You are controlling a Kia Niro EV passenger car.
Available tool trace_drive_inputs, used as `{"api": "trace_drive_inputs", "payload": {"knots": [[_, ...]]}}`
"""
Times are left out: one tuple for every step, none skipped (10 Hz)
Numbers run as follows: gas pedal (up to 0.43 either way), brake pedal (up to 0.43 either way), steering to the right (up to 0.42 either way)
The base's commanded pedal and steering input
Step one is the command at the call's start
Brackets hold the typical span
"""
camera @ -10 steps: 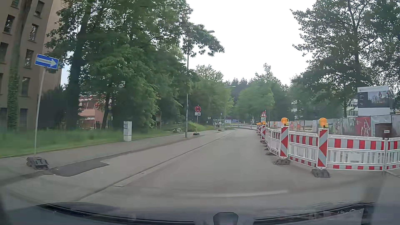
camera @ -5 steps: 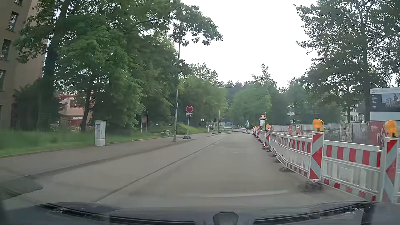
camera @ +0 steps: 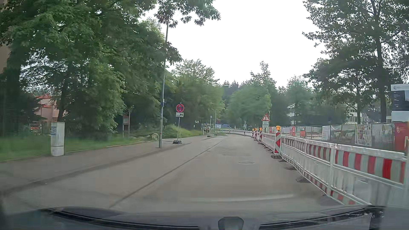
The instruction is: Follow the waypoints while adhering to traffic rules and regulations
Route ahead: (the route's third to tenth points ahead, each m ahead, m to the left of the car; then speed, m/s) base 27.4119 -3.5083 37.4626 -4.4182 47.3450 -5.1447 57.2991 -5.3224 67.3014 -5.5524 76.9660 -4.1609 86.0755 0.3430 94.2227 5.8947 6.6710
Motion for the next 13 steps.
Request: {"api": "trace_drive_inputs", "payload": {"knots": [[0.067,0.000,0.050],[0.067,0.000,0.050],[0.067,0.000,0.050],[0.067,0.000,0.051],[0.067,0.000,0.051],[0.079,0.000,0.051],[0.087,0.000,0.051],[0.087,0.000,0.051],[0.098,0.000,0.051],[0.098,0.000,0.051],[0.098,0.000,0.050],[0.110,0.000,0.048],[0.118,0.000,0.042]]}}
